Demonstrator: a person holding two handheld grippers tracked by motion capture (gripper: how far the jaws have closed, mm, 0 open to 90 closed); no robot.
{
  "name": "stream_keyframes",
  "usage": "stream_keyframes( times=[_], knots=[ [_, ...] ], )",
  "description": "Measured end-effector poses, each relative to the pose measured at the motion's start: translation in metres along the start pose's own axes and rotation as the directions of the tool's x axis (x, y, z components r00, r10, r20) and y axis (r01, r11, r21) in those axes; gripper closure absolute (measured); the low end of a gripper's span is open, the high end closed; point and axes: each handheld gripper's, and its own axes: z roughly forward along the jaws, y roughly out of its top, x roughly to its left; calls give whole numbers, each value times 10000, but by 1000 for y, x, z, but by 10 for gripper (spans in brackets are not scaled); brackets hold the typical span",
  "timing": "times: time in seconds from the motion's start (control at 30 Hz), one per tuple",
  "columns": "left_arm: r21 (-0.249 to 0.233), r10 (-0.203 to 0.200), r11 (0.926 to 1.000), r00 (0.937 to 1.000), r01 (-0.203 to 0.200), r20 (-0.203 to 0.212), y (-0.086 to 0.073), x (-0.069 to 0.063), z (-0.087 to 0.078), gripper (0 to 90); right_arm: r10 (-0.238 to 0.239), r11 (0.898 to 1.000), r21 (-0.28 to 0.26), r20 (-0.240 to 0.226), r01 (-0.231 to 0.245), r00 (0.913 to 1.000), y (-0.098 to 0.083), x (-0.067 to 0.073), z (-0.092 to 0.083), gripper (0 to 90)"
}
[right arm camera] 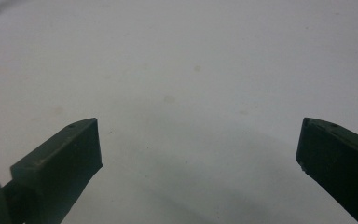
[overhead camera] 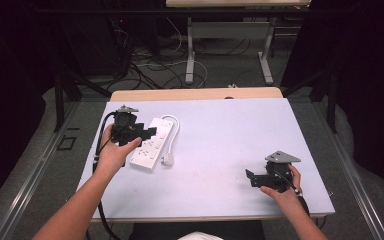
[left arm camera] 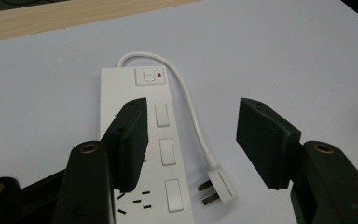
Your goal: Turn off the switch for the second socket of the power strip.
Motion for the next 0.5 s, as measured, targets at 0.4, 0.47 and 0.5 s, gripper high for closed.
stream_keyframes(
  times=[0.4, 0.47, 0.5],
  knots=[
    [79, -156, 9998, 9998, 157, -91, 12, 0, 12, 474, 112, 9999, -9, -25, -112, 9999, 0, -1, 0, 0],
    [107, -126, 9999, 9999, 127, -108, 14, -1, 14, 478, 97, 10000, -13, -26, -97, 9999, 0, -1, 0, 0],
    [103, -149, 9998, 9998, 150, -124, 15, -1, 16, 480, 97, 10000, -10, -26, -97, 9999, 0, -1, 0, 0]
  ],
)
